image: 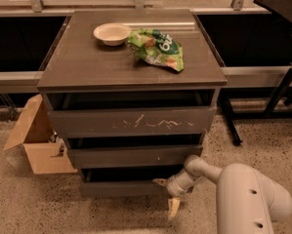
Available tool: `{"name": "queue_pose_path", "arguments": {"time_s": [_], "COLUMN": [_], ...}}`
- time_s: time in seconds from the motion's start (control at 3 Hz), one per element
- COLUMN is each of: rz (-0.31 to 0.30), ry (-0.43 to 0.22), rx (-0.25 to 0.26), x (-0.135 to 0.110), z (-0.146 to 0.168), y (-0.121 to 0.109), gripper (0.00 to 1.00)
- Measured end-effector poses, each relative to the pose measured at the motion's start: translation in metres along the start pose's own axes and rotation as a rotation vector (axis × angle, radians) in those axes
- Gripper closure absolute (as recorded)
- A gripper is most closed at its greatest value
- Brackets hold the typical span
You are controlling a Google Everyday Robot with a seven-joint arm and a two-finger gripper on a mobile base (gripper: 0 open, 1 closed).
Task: Close bottom drawer
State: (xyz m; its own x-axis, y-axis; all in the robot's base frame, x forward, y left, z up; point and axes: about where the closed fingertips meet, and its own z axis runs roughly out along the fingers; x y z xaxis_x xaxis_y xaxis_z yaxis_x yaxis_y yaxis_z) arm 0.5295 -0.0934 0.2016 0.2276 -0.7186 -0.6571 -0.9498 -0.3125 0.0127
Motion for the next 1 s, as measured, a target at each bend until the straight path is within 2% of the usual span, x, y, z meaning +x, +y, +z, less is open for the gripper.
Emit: {"name": "queue_pose_path", "arguments": {"time_s": [0.33,0.67,1.0], "rz": [0.011,0.007,-0.034], "ry": [0.001,-0.003,-0.015], "rx": [0.011,-0.004,-0.012], "x": [0.007,0.004,-0.009], "z": [-0.01,-0.012,-0.019], "y": [-0.027,-0.018,-0.002], "gripper": [0.0,0.0,0.27]}}
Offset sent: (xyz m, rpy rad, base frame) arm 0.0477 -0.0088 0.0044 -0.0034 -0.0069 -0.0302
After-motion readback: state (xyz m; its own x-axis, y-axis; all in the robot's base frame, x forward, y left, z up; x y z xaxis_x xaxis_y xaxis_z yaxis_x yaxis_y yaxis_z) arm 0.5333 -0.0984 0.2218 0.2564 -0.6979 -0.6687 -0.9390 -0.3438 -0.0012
